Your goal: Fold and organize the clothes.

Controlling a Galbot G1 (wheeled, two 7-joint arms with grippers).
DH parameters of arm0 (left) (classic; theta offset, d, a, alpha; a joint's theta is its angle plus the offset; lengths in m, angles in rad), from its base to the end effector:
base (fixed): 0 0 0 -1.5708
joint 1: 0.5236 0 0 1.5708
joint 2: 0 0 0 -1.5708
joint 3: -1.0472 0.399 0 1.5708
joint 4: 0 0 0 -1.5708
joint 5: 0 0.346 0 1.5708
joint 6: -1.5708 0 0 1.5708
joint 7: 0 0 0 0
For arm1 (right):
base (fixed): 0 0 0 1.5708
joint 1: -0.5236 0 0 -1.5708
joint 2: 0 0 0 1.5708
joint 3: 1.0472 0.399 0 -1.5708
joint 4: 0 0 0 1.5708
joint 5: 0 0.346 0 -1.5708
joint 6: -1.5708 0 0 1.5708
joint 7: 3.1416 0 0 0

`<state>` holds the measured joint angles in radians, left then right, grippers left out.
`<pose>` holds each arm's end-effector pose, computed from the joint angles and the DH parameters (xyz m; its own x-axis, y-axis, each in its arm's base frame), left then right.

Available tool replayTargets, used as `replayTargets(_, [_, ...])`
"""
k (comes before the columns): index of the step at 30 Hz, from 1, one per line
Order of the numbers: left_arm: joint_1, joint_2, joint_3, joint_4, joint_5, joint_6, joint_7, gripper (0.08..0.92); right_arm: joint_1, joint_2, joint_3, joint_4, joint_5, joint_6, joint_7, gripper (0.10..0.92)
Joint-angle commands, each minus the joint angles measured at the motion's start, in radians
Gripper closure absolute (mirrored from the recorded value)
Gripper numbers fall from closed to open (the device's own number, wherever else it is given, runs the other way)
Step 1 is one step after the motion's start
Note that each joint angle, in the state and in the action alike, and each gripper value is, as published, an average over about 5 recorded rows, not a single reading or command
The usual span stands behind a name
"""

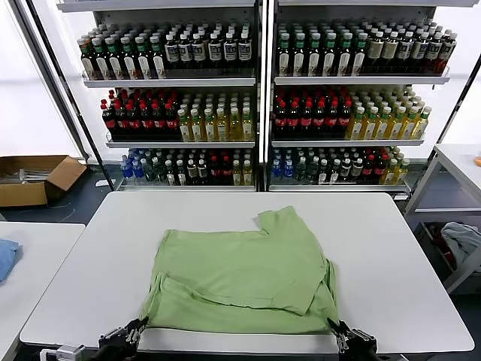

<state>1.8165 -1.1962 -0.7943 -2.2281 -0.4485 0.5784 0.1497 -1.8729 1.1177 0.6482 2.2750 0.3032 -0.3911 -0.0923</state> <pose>0.0868 0.1368 -0.2898 -0.7860 0.1661 0.5955 0.1460 0.9859 -0.0823 0.0723 -0.1061 -0.2893 -0.8325 -0.2262 0.5057 -0.2896 0.9559 -0.0493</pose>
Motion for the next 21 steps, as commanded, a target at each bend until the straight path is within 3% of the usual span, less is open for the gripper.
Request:
replayTargets(1, [0.007, 0.075, -0.078, -0.055, -0.005, 0.0, 0.016, 0.674, 0.079, -0.071, 0.071, 0.001, 0.148, 0.017, 0.003, 0.649])
replayTargets(9, [-0.282, 0.245, 0.034, 0.127, -0.128, -0.001, 0.022, 0.431, 0.629, -0.183, -0.064, -0.275, 0.351, -0.032, -0.038, 0.415])
replayTargets(15, [-0.502, 0.341, 0.184, 0.296, -0.212, -0.002, 0.036, 0.258, 0.998, -0.197, -0.29, -0.569, 0.322, -0.071, -0.178, 0.251])
replayTargets(21, [-0.699, 0.366, 0.33, 0.456, -0.246, -0.002, 0.051, 0.18, 1.22, -0.156, -0.467, -0.828, 0.278, -0.08, -0.246, 0.204])
